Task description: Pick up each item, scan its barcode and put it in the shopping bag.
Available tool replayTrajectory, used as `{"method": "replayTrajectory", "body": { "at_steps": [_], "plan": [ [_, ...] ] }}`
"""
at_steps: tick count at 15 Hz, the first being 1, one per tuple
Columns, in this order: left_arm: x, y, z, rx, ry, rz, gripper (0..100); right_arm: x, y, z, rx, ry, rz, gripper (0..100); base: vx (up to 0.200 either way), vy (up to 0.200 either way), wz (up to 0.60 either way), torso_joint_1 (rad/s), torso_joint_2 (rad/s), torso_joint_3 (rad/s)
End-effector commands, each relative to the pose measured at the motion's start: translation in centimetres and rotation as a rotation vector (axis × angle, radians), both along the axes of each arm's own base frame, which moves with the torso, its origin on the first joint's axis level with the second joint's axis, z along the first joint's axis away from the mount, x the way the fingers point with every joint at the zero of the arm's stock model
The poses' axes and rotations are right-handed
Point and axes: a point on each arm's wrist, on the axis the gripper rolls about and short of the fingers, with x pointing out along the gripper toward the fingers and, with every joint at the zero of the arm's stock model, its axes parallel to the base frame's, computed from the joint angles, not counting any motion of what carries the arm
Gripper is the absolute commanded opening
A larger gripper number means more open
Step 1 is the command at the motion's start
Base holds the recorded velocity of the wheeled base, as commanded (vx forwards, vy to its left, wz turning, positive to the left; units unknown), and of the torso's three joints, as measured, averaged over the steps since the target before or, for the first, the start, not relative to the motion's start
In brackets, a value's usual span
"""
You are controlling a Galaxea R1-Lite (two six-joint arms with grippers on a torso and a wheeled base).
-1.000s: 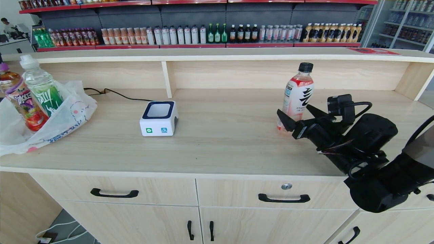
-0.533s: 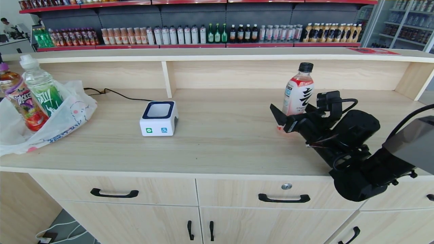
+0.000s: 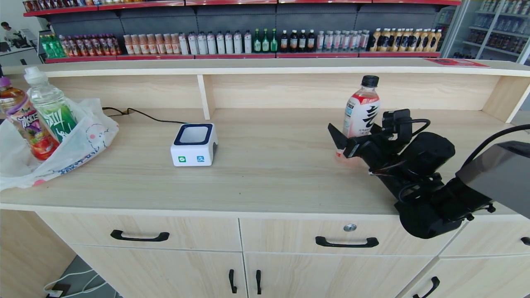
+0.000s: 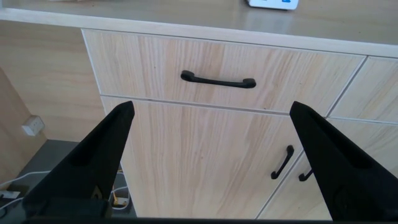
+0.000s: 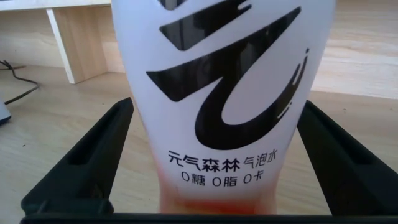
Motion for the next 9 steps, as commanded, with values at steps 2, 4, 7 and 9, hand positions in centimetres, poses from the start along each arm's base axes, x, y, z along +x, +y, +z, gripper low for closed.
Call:
{"method": "replayTrajectory", "body": {
  "at_steps": [2, 4, 7, 9],
  "plan": [
    [0.00, 0.00, 0.01, -0.001, -0.001, 0.000, 100, 0.26, -0.17, 0.01, 0.002, -0.005, -0.003, 100, 0.000, 0.000, 0.00, 0.000, 0.00, 0.000],
    [0.00, 0.00, 0.01, -0.001, -0.001, 0.000, 100, 0.43, -0.56, 0.05, 0.001, -0.009, -0.011, 0, 0.000, 0.000, 0.00, 0.000, 0.00, 0.000],
    [0.00, 0.00, 0.01, -0.001, -0.001, 0.000, 100, 0.46, -0.73, 0.12, -0.003, -0.012, -0.014, 0, 0.000, 0.000, 0.00, 0.000, 0.00, 0.000],
    [0.00, 0.00, 0.01, -0.001, -0.001, 0.000, 100, 0.51, -1.01, 0.31, -0.008, -0.020, -0.013, 0, 0.000, 0.000, 0.00, 0.000, 0.00, 0.000]
  ]
}}
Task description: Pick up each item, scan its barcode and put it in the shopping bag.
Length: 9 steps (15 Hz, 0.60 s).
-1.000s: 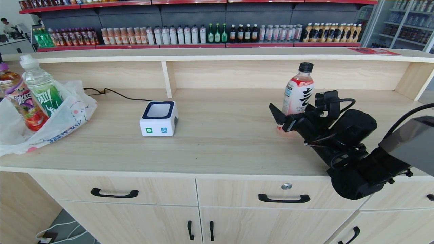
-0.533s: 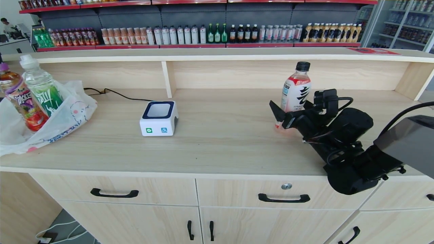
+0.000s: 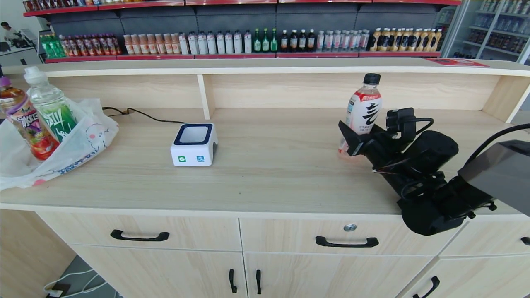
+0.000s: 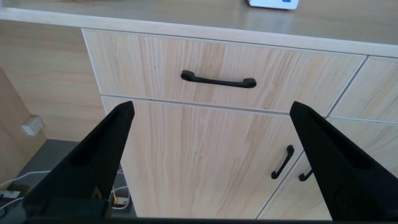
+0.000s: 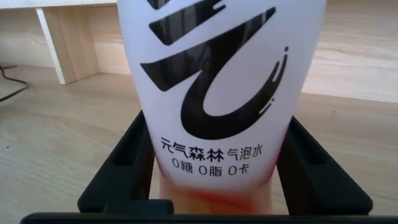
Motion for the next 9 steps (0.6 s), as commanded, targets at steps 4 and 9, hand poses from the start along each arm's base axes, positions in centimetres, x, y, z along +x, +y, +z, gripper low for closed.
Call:
{"method": "replayTrajectory", "body": {
  "at_steps": [4, 9],
  "plan": [
    [0.0, 0.0, 0.0, 0.000, -0.003, 0.002, 100, -0.1, -0.1, 1.8, 0.011, -0.057, -0.002, 0, 0.000, 0.000, 0.00, 0.000, 0.00, 0.000],
    [0.0, 0.0, 0.0, 0.000, -0.003, 0.002, 100, -1.9, -0.4, 4.4, -0.016, -0.125, -0.021, 0, 0.000, 0.000, 0.00, 0.000, 0.00, 0.000]
  ]
}}
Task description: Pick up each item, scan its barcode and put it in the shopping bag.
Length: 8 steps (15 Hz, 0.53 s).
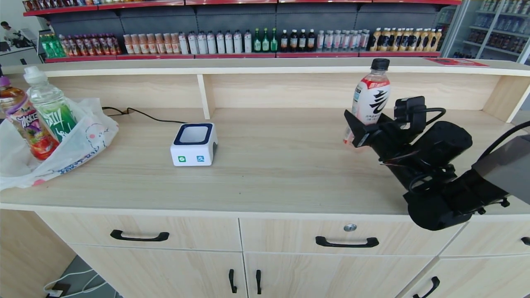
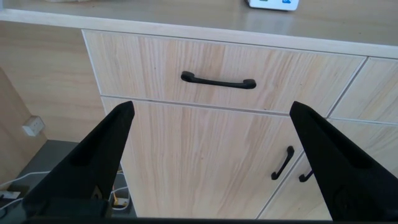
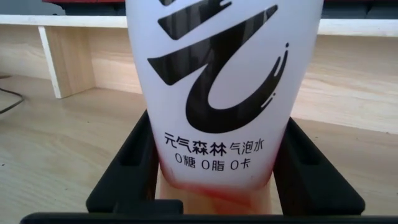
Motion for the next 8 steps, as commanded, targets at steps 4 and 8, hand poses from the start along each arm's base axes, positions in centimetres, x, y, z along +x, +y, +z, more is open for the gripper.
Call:
{"method": "replayTrajectory", "body": {
  "at_steps": [4, 8],
  "plan": [
    [0.0, 0.0, 0.0, 0.001, 0.004, 0.001, 100, -4.1, -0.7, 3.6, -0.028, -0.071, -0.009, 0, 0.000, 0.000, 0.00, 0.000, 0.00, 0.000],
    [0.0, 0.0, -0.1, 0.000, 0.005, 0.001, 100, -10.4, 0.3, 3.9, -0.064, -0.035, 0.072, 0, 0.000, 0.000, 0.00, 0.000, 0.00, 0.000]
  ]
}}
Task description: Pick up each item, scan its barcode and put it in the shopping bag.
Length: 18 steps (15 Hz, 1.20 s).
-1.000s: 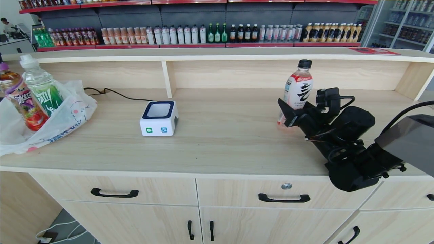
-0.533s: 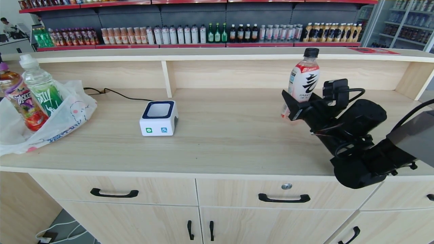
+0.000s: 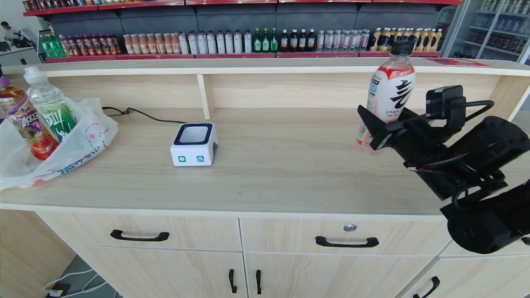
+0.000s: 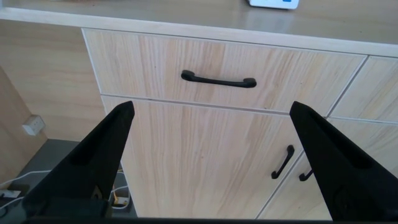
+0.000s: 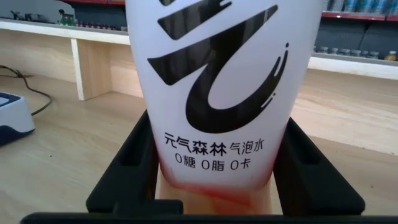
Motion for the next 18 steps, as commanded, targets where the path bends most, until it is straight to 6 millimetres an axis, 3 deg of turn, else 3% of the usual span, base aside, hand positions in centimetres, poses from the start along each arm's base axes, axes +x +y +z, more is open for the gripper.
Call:
{"method": "replayTrajectory", "body": {
  "at_steps": [1, 4, 7, 12, 18],
  "plan": [
    [0.0, 0.0, 0.0, 0.000, 0.001, 0.001, 100, -5.5, 1.2, 0.9, -0.011, 0.000, 0.096, 0, 0.000, 0.000, 0.00, 0.000, 0.00, 0.000],
    [0.0, 0.0, 0.0, 0.000, 0.002, -0.001, 100, -9.0, 2.7, 0.2, -0.048, 0.026, 0.196, 0, 0.000, 0.000, 0.00, 0.000, 0.00, 0.000],
    [0.0, 0.0, 0.0, -0.005, 0.002, 0.001, 100, -10.0, 4.3, 0.5, -0.038, 0.019, 0.278, 0, 0.000, 0.000, 0.00, 0.000, 0.00, 0.000],
    [0.0, 0.0, -0.1, 0.004, 0.005, 0.001, 100, -9.8, 4.9, 0.4, 0.042, 0.086, 0.491, 0, 0.000, 0.000, 0.00, 0.000, 0.00, 0.000],
    [0.0, 0.0, -0.1, 0.004, 0.005, -0.001, 100, -8.6, 6.1, 2.9, 0.258, 0.164, 0.763, 0, 0.000, 0.000, 0.00, 0.000, 0.00, 0.000]
  ]
}}
